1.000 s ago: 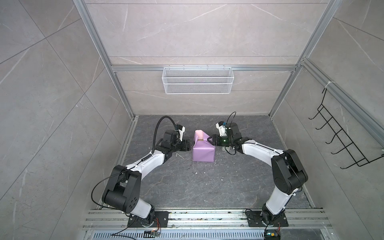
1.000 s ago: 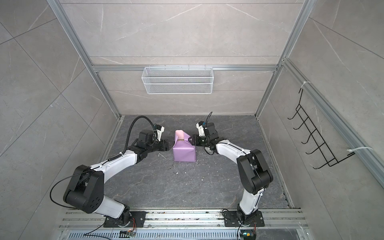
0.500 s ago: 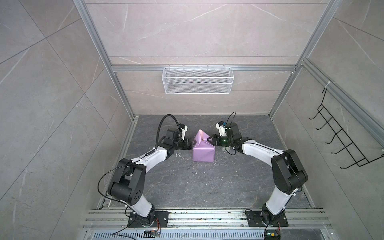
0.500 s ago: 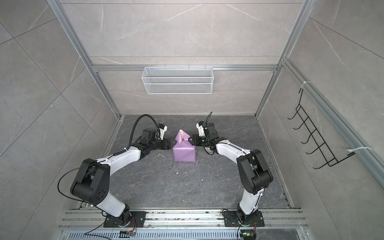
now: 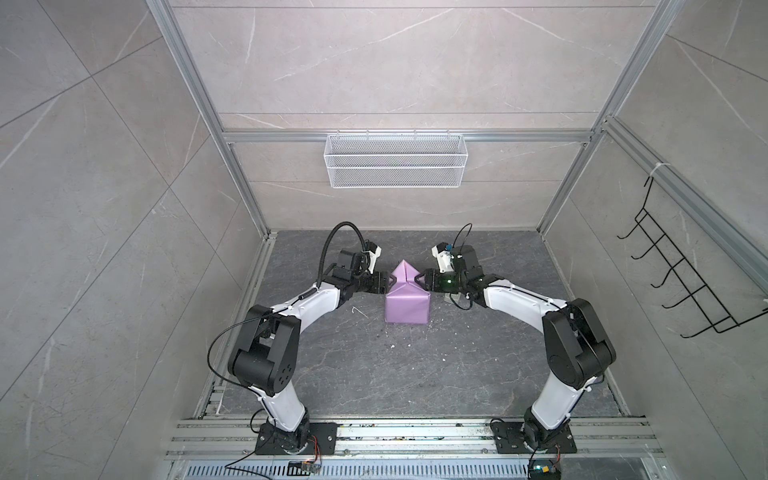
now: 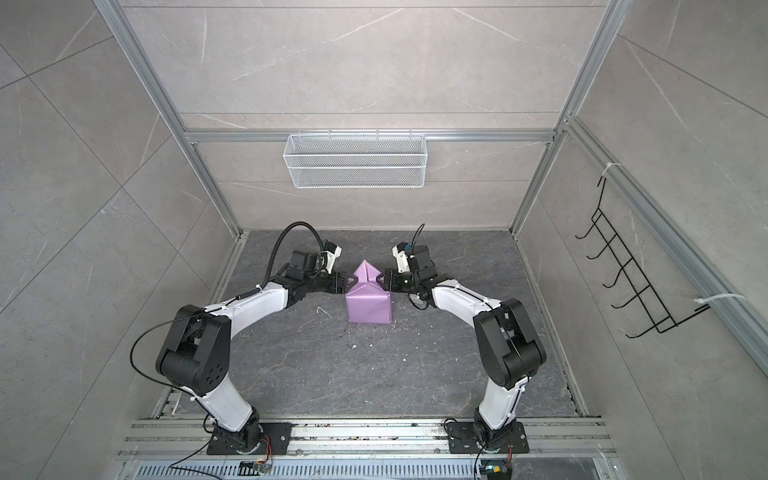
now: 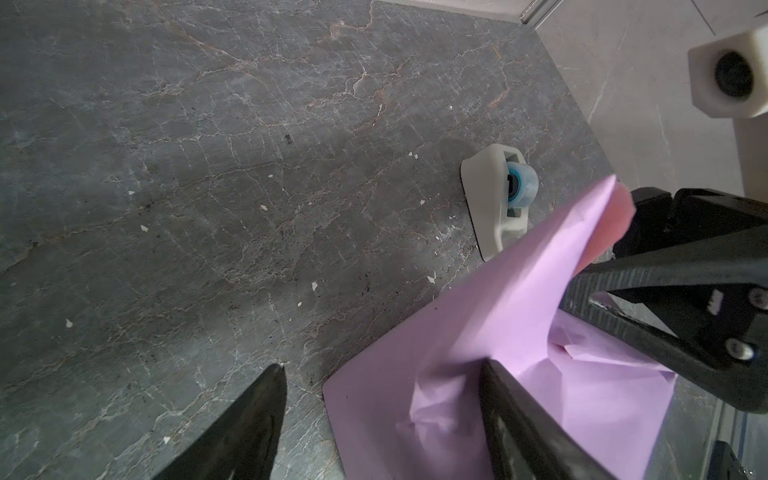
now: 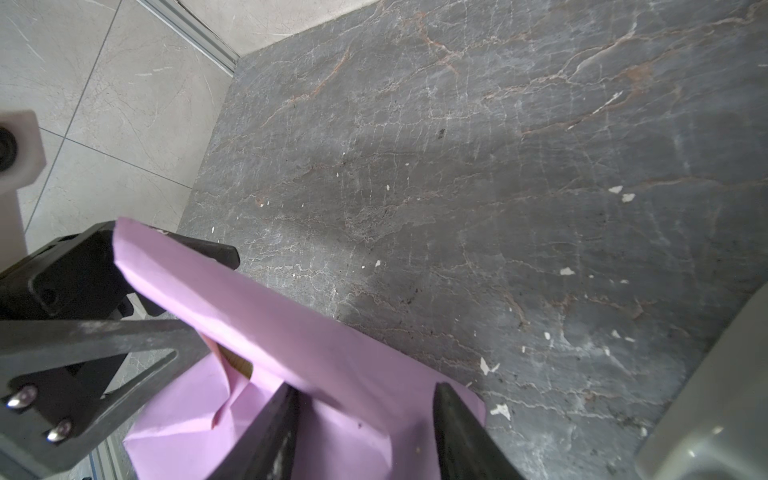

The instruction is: Wrap the gift box in paper

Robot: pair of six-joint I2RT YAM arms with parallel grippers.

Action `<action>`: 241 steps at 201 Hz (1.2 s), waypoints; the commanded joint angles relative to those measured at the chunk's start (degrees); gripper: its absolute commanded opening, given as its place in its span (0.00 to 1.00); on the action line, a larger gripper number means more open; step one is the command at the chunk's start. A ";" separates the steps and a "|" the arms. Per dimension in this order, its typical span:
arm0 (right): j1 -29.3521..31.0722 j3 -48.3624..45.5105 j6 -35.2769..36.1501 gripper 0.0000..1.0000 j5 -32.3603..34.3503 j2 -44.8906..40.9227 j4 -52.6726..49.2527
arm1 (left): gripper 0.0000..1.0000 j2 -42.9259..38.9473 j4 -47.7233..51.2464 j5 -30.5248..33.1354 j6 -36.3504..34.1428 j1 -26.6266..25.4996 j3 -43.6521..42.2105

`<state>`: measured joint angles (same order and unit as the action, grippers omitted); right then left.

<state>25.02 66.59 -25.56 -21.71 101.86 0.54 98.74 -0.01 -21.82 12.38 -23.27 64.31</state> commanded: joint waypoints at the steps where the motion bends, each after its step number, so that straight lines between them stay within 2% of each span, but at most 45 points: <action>1: 0.60 -1.40 0.43 0.53 -0.08 0.96 -3.26 | 0.75 1.47 2.16 -1.76 -3.86 -0.11 2.40; 45: 0.68 -1.29 0.77 0.53 -0.35 0.83 -2.90 | 0.74 3.20 4.81 -2.64 -8.53 0.15 4.93; 94: 0.66 -1.20 1.25 0.53 -0.70 0.84 -2.95 | 0.69 5.18 6.47 -7.54 -13.88 0.77 7.46; 156: 0.71 -1.34 1.13 0.53 -0.87 0.79 -2.86 | 0.52 7.93 10.38 -13.71 -20.95 1.18 12.09; 205: 0.64 -1.37 1.17 0.53 -0.87 0.66 -2.82 | 0.37 10.11 12.05 -17.41 -23.63 1.27 15.08; 241: 0.65 -1.37 1.19 0.53 -0.86 0.62 -2.97 | 0.31 11.38 12.08 -19.91 -25.34 1.29 16.42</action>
<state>25.02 66.59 -25.52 -22.13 101.86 0.58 108.81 10.48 -38.37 -9.52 -22.13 78.65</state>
